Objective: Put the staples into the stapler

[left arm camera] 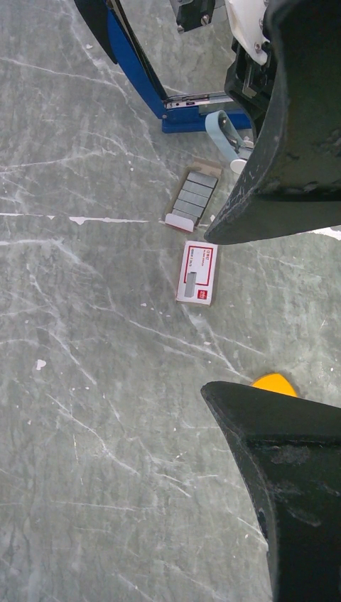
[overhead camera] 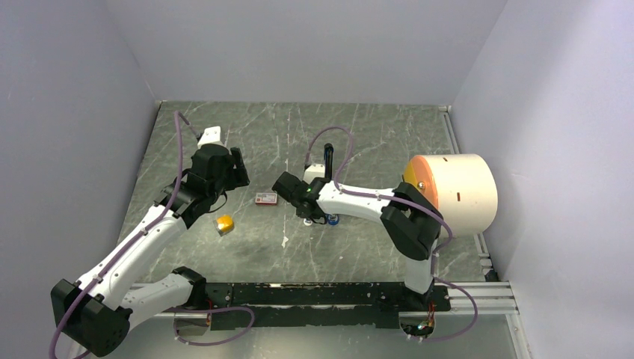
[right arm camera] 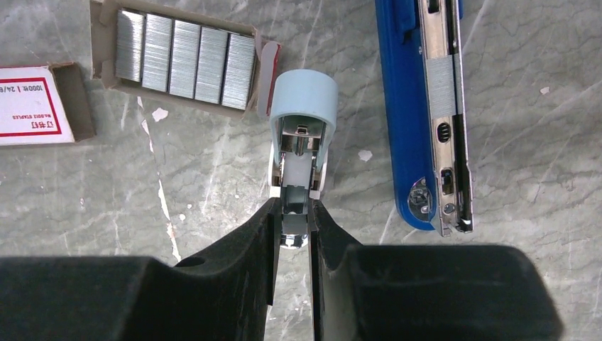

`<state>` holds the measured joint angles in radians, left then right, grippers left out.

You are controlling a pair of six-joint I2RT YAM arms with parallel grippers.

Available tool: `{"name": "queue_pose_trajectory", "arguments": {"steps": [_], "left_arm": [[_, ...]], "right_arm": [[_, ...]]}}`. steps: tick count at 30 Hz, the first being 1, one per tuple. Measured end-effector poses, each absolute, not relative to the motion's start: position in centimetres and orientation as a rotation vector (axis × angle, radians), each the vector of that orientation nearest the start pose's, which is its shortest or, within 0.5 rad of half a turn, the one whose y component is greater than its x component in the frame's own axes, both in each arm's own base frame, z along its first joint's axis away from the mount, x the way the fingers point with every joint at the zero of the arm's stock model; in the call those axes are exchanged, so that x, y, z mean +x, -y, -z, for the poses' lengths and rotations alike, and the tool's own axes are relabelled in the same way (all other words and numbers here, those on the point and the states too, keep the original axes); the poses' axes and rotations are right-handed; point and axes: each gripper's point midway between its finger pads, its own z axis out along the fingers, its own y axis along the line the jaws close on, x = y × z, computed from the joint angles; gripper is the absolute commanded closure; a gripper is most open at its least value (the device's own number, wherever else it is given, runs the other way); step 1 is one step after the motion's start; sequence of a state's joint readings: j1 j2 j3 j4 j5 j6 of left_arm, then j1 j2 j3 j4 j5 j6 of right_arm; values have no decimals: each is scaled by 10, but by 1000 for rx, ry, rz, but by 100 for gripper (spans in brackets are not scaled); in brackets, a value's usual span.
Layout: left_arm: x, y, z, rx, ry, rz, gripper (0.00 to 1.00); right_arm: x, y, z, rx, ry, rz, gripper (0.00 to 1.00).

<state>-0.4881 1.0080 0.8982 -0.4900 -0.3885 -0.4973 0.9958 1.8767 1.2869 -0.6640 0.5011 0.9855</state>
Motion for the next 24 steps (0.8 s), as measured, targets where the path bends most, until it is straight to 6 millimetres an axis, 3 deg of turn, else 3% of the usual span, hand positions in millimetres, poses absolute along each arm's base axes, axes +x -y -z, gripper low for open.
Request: {"name": "queue_pose_trajectory", "arguments": {"steps": [24], "left_arm": [[296, 103, -202, -229, -2112, 161, 25]], "right_arm": [[258, -299, -36, 166, -2550, 10, 77]]}}
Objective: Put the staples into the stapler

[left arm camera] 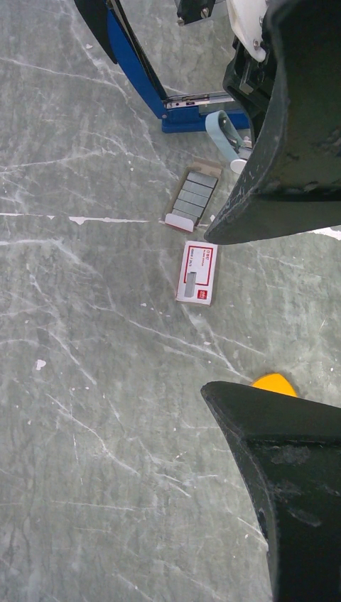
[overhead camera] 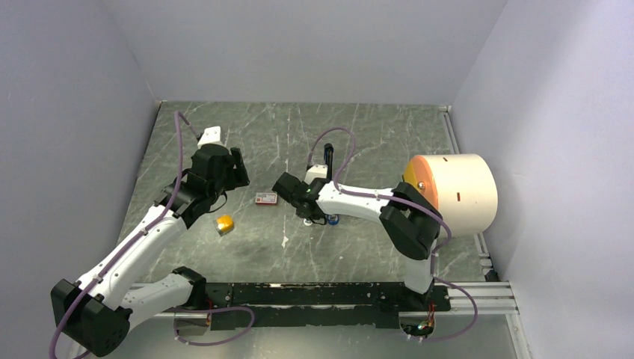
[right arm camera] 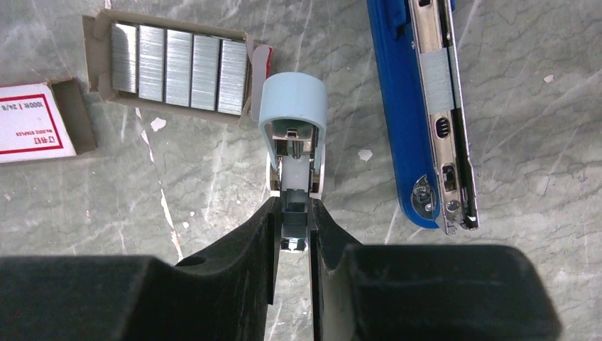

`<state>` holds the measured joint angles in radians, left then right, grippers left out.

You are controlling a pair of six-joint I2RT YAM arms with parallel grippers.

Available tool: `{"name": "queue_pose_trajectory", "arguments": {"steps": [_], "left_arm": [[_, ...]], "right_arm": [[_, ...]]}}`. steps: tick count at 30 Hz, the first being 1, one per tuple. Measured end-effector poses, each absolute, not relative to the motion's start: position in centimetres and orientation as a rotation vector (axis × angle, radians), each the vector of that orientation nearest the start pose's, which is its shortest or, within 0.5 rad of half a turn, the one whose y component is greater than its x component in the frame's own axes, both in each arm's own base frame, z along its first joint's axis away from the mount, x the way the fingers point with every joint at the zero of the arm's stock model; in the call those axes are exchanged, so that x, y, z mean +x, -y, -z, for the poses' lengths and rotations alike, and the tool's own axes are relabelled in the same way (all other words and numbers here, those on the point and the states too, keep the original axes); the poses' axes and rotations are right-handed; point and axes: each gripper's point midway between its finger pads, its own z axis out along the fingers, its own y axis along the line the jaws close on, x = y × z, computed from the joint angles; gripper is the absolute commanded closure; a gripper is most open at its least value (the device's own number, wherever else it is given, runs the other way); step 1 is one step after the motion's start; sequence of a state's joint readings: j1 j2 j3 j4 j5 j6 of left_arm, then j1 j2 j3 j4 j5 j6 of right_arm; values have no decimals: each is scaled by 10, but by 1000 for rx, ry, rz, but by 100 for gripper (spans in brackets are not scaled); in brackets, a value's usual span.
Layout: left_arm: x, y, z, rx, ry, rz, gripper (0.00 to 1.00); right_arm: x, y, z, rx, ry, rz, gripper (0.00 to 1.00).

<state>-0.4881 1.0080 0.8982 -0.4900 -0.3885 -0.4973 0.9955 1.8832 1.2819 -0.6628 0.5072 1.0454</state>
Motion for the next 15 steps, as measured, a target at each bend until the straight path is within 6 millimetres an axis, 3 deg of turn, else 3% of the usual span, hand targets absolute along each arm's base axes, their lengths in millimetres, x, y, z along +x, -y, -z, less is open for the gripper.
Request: {"name": "queue_pose_trajectory", "arguments": {"steps": [15], "left_arm": [[296, 103, -202, -229, -2112, 161, 24]], "right_arm": [[262, -299, -39, 194, -2523, 9, 77]]}}
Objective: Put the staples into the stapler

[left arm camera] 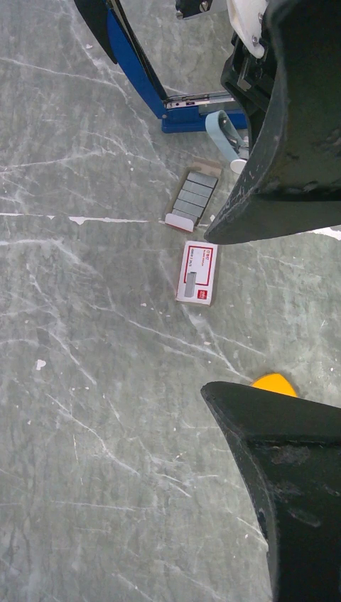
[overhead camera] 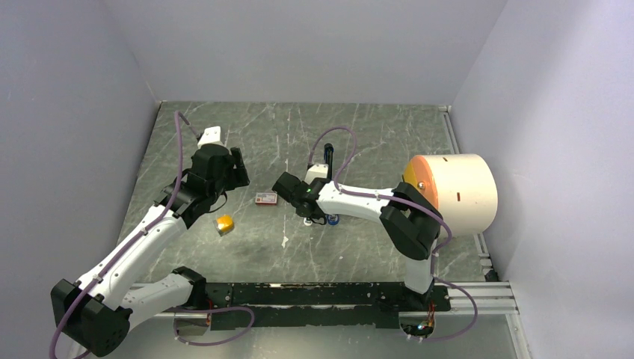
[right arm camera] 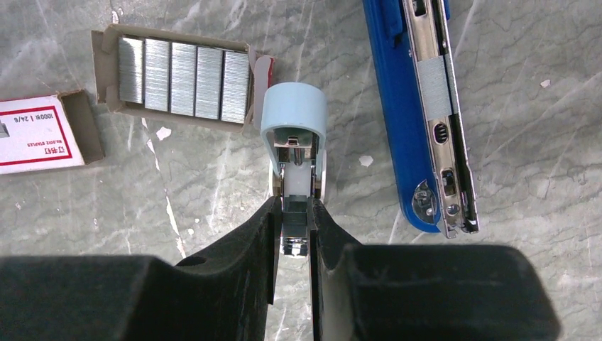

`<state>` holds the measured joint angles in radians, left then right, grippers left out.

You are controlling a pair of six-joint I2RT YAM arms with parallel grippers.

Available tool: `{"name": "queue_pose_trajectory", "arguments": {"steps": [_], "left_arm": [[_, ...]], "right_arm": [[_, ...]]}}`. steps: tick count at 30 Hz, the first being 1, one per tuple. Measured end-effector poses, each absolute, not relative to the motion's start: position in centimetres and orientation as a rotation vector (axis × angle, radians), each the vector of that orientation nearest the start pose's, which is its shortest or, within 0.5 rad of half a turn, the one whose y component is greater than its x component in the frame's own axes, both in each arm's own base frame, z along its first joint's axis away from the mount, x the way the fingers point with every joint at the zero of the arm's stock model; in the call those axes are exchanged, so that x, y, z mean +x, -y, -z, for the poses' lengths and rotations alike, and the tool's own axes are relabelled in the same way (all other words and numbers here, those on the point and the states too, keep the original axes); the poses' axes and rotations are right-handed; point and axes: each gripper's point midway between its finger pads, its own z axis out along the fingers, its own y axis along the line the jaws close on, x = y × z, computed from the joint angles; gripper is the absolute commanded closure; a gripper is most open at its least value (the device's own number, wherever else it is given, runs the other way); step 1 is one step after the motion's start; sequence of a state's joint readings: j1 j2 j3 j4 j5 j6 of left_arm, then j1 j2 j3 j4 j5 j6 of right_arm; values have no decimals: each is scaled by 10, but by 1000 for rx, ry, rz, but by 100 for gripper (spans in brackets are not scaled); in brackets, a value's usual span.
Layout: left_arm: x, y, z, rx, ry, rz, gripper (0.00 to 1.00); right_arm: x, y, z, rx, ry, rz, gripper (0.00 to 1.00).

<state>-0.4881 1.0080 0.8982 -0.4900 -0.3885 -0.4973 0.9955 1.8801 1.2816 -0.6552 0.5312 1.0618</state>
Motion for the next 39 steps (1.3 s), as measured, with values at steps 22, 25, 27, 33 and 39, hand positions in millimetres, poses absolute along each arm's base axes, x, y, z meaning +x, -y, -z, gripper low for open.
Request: {"name": "queue_pose_trajectory", "arguments": {"steps": [22, 25, 27, 33, 39], "left_arm": [[296, 103, -202, -229, -2112, 161, 24], [296, 103, -202, -229, -2112, 161, 24], [296, 103, -202, -229, -2112, 161, 24], [296, 103, -202, -229, -2112, 161, 24], [296, 103, -202, -229, -2112, 161, 24]], "right_arm": [[263, -300, -39, 196, -2520, 1, 78], [263, -300, -38, 196, -2521, 2, 78], [263, -300, -37, 194, -2522, 6, 78], [262, -298, -34, 188, -2523, 11, 78], [263, -298, -34, 180, -2520, 10, 78]]}}
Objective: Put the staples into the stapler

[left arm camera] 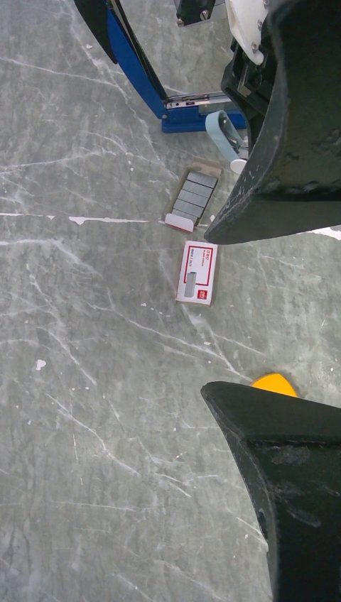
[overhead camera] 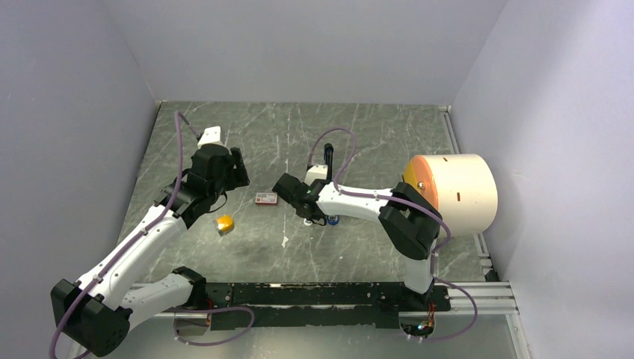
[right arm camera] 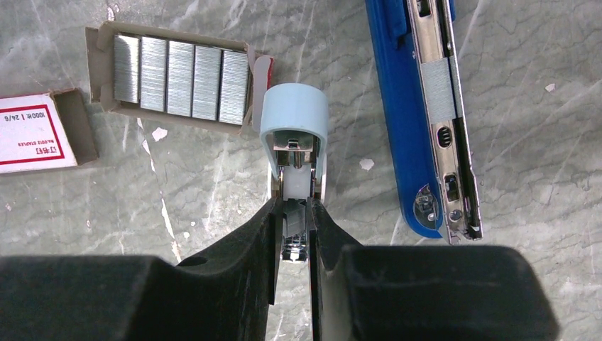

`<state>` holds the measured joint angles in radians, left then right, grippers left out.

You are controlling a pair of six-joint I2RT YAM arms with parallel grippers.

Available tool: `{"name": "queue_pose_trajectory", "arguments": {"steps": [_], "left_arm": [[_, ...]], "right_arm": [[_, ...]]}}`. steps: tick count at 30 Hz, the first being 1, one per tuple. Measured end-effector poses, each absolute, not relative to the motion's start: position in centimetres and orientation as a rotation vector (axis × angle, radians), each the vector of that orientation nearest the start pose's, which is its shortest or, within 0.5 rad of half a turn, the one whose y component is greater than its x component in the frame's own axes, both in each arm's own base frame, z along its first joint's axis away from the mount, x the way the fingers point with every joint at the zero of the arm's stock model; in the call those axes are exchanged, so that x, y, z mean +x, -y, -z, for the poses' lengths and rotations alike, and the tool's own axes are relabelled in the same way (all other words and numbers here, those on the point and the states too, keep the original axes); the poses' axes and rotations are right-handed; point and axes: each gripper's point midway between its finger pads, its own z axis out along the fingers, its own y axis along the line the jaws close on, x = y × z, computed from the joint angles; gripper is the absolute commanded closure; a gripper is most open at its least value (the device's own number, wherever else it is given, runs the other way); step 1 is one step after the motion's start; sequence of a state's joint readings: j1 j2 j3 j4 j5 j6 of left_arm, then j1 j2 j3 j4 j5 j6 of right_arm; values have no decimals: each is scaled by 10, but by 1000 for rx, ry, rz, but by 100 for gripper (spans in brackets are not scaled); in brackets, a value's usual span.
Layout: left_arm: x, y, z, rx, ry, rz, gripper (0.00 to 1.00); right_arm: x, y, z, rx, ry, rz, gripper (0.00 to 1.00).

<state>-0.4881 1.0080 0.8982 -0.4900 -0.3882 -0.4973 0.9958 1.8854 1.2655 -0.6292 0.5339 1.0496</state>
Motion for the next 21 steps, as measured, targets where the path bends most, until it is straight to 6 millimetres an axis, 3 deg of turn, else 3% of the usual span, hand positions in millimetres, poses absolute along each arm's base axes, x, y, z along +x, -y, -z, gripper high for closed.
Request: {"name": "queue_pose_trajectory", "arguments": {"steps": [6, 13, 21], "left_arm": [[296, 103, -202, -229, -2112, 161, 24], [296, 103, -202, -227, -2113, 164, 23], [296, 110, -198, -211, -2133, 195, 20]], "right_arm": [[263, -299, -34, 162, -2521, 11, 76], [263, -300, -36, 118, -2524, 2, 65], [266, -308, -69, 89, -2502, -136, 54]]}}
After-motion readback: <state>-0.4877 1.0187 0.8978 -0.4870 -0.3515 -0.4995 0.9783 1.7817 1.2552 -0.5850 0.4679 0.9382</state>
